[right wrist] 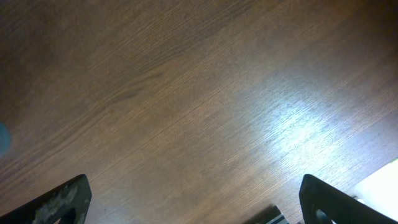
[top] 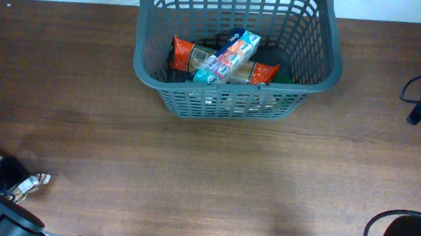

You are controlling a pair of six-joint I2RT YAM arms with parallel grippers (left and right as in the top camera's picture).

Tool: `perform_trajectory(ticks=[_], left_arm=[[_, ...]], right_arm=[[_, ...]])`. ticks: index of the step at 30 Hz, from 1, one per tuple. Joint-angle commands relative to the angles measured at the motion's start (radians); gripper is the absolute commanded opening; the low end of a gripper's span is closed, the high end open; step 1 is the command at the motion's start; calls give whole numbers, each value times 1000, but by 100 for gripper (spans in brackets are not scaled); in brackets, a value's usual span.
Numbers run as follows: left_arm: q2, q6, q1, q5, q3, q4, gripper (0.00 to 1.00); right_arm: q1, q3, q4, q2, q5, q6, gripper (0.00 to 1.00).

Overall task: Pack container
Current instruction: 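Lift the snack bag with the left gripper and carry it into the basket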

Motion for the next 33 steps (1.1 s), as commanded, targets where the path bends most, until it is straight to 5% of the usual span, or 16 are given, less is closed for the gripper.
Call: perform_trajectory(ticks=[1, 6, 10, 19, 27, 33], left_arm=[[24, -8, 3, 15, -3, -1, 47], [23, -8, 3, 16, 5, -4, 36], [23, -8, 3, 50, 33, -13, 2], [14, -8, -2, 432, 305, -111, 2], [-8, -57, -119, 945, 732, -180, 2], [-71, -79, -373, 963, 1020, -178, 2]], right_arm=[[-2, -3, 0, -13, 16, 11, 99], [-2, -3, 0, -13, 16, 11, 99], [-2, -3, 0, -13, 16, 11, 99], [-2, -3, 0, -13, 16, 11, 99], [-2, -3, 0, -13, 16, 11, 99], [-2, -3, 0, -13, 16, 11, 99]])
